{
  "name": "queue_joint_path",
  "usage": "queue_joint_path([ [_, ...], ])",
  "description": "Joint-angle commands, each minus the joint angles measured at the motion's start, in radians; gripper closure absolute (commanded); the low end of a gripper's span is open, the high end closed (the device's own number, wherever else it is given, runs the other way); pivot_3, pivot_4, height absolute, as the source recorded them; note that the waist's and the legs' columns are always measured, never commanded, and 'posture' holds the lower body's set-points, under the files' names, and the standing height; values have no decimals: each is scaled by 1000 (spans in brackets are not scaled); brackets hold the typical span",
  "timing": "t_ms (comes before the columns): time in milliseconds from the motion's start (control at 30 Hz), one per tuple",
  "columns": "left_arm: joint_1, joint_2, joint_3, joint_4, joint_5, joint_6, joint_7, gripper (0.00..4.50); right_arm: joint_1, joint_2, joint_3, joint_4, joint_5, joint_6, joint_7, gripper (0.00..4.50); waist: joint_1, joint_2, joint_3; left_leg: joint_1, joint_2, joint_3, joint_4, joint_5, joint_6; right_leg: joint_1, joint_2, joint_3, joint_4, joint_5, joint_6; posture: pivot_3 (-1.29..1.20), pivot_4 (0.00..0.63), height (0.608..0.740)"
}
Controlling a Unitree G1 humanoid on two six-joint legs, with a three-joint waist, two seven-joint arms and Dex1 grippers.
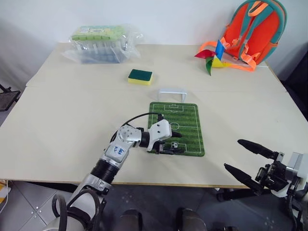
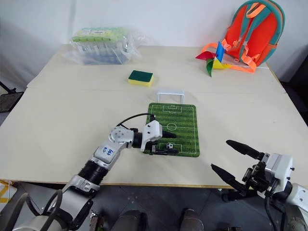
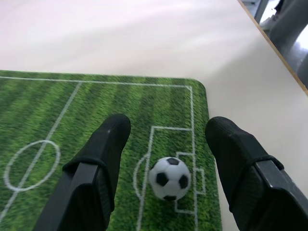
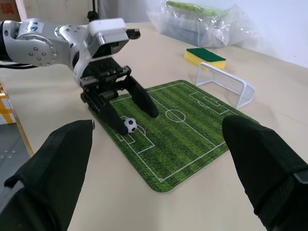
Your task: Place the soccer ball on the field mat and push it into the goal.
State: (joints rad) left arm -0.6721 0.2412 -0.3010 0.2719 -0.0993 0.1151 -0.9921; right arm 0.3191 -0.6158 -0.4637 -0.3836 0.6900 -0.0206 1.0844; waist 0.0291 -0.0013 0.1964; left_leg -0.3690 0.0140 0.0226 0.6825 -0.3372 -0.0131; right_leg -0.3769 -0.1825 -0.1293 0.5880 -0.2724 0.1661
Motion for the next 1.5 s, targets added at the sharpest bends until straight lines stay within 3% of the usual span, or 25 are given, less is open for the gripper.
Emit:
queue_joint_path([
  [33,15,36,65,-104,-92,22,-50,1469,-11,7,0,16,7,-21,19,0,-1,0,0,0,0,0,0,0,0,0,0,0,0,0,0,0,150,740],
  [167,90,176,154,-176,-194,48,-172,1469,-25,12,-9,36,12,-43,40,0,-10,1,0,1,0,0,0,0,0,0,0,0,1,0,0,0,150,740],
  [267,178,279,184,-184,-221,9,-261,2032,-23,11,-18,46,3,-74,59,0,-8,1,0,1,1,0,-1,0,0,0,0,1,1,0,0,0,150,740],
  [400,266,342,176,-175,-168,-28,-244,3296,-15,2,-36,73,-1,-105,83,0,5,1,0,1,0,0,0,0,0,0,0,1,1,0,0,0,150,740],
  [533,285,278,129,-257,-198,36,-212,4463,-17,-12,-59,148,-9,-147,137,0,26,1,0,0,0,0,0,0,0,0,0,1,0,0,0,0,150,740],
  [900,156,74,-14,-200,-105,158,-60,4463,-36,-47,-86,386,-32,-252,269,0,16,2,0,1,0,1,0,0,0,0,0,1,1,0,0,0,150,740],
  [1167,117,21,-35,-145,-72,165,-2,4463,13,-23,-97,397,-21,-279,285,0,16,2,0,1,0,1,0,0,0,0,0,2,0,0,0,0,150,740],
  [1400,28,-35,-13,44,-12,53,73,4463,60,14,-84,333,-18,-262,242,0,22,2,0,1,0,1,0,0,0,0,0,2,0,0,0,0,150,740],
  [1500,-97,-81,49,243,7,-61,177,4463,53,55,-82,296,-22,-254,155,0,21,2,0,1,0,1,0,0,0,0,0,1,-1,0,0,0,150,740],
])
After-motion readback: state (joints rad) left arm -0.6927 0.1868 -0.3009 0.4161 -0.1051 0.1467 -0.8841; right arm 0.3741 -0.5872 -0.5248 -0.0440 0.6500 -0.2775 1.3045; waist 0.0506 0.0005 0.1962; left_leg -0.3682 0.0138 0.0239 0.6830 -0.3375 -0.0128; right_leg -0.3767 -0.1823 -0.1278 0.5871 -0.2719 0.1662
